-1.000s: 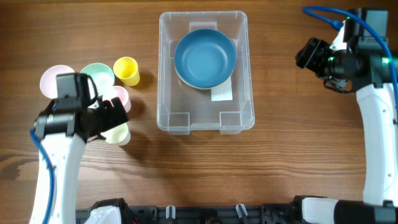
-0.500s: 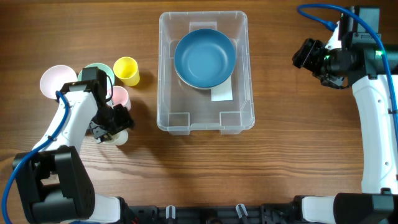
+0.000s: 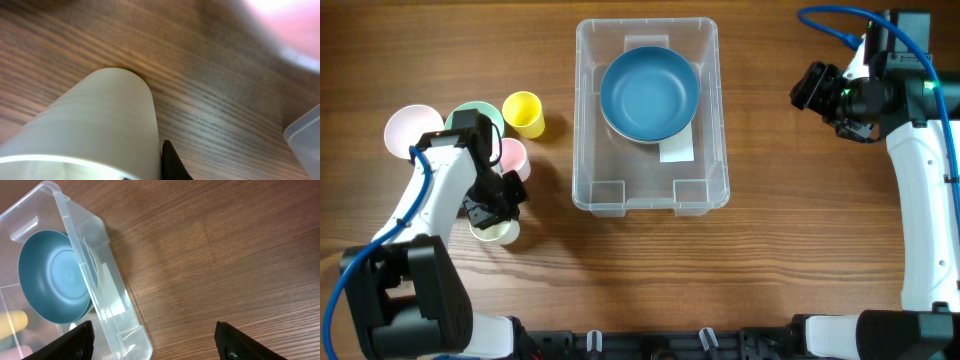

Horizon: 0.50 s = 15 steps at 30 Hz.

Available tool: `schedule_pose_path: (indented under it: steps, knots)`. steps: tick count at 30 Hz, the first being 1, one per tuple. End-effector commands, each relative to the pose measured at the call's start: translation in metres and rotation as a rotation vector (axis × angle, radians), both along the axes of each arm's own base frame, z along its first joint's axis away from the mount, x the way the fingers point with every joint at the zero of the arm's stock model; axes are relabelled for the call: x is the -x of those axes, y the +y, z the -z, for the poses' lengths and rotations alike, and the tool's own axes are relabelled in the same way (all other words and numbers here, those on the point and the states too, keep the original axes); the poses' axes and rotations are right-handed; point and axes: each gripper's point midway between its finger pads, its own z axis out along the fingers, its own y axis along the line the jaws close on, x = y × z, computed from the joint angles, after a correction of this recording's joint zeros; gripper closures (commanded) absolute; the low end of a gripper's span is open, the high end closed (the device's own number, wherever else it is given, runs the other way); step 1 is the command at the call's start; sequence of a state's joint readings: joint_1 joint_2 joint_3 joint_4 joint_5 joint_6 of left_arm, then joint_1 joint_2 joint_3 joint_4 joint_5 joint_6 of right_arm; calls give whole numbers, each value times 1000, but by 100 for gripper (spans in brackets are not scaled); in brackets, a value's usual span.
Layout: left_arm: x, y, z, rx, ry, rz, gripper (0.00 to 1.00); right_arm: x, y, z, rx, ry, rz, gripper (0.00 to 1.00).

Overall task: Pack container
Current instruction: 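Grasp the pale green cup with the left gripper, then place the pale green cup in the container's right front corner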

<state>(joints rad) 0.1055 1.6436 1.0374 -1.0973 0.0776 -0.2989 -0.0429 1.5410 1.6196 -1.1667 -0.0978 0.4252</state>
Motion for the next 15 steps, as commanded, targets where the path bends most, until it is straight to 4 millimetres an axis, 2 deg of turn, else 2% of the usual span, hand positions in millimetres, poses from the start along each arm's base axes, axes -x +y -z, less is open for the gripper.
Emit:
schedule_pose_path:
  steps: [1, 4, 6, 7, 8, 10, 12, 13, 15]
  knots:
    - [-2, -16, -30, 10, -81, 19, 96, -1, 1, 6, -1, 14, -15, 22]
    - [-7, -45, -89, 14, -260, 115, 96, -1, -2, 6, 19, 12, -23, 21]
    - [-22, -82, -154, 42, -485, 229, 96, -1, -16, 7, 76, 19, 24, 21]
    - [-25, -93, -175, 49, -544, 266, 96, 0, -22, 7, 79, 19, 39, 21]
    - [-27, -110, -202, 58, -610, 314, 96, 1, -34, 7, 78, 21, 72, 21]
    - [-37, -138, -234, 70, -696, 391, 96, 8, -68, 8, 25, 27, 155, 21]
    - [-51, -157, -235, 78, -722, 444, 96, 13, -83, 6, -47, 16, 164, 21]
    - [-61, -170, -226, 85, -715, 467, 96, 17, -93, 7, -53, 22, 189, 21]
    - [-74, -188, -198, 78, -647, 504, 96, 20, -100, 8, -51, 29, 209, 21]
